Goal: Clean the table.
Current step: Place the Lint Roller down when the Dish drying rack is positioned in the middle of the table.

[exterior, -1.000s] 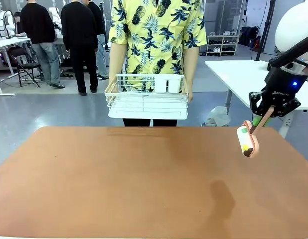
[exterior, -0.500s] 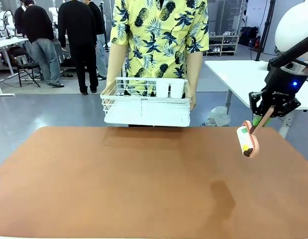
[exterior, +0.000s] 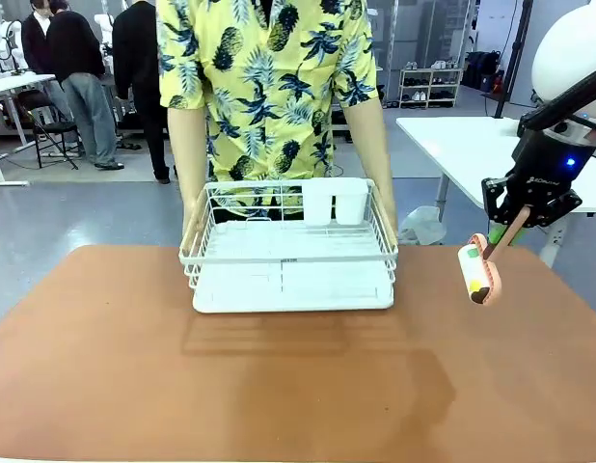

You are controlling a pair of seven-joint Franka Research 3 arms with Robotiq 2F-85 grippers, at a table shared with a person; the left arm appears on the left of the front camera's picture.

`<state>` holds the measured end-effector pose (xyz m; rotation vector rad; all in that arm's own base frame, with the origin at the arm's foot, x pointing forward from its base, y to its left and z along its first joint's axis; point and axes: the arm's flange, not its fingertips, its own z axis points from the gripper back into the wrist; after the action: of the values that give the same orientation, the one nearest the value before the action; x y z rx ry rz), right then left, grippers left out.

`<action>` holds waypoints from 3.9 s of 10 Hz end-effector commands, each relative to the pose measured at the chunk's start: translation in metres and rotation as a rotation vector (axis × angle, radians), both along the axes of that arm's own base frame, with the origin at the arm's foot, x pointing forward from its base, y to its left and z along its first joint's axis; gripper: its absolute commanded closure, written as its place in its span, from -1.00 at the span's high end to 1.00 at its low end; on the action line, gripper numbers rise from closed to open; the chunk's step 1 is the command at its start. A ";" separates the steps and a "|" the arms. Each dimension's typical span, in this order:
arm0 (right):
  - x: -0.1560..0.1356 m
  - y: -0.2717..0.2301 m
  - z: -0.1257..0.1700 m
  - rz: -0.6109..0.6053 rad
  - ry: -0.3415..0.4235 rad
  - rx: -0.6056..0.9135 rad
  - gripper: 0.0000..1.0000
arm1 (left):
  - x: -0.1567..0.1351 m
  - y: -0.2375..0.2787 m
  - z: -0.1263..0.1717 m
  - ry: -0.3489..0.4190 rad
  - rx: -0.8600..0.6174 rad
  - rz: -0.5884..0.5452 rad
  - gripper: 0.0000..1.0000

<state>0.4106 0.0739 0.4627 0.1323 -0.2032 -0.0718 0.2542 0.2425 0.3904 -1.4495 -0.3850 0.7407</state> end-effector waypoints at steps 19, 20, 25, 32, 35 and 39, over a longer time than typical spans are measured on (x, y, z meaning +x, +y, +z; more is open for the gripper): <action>0.000 0.000 0.000 0.000 0.000 0.000 -0.58 | -0.004 0.002 0.000 -0.017 0.008 -0.016 1.00; 0.009 -0.005 0.002 -0.174 0.002 0.049 -0.58 | -0.004 0.002 0.000 -0.017 0.008 -0.016 1.00; 0.045 -0.020 -0.004 -1.155 -0.239 0.250 -0.58 | -0.004 0.002 0.000 -0.017 0.008 -0.016 1.00; 0.081 -0.039 -0.096 -1.312 -0.095 0.487 -0.58 | -0.004 0.002 0.000 -0.017 0.008 -0.016 1.00; 0.088 -0.042 -0.114 -1.345 -0.087 0.479 -0.58 | -0.004 0.002 0.000 -0.017 0.008 -0.016 1.00; 0.089 -0.039 -0.127 -1.357 -0.063 0.490 -0.58 | -0.004 0.002 0.000 -0.017 0.008 -0.016 1.00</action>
<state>0.4964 0.0349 0.3365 0.4350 -0.3065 -1.4855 0.2540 0.2427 0.3903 -1.4494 -0.3853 0.7414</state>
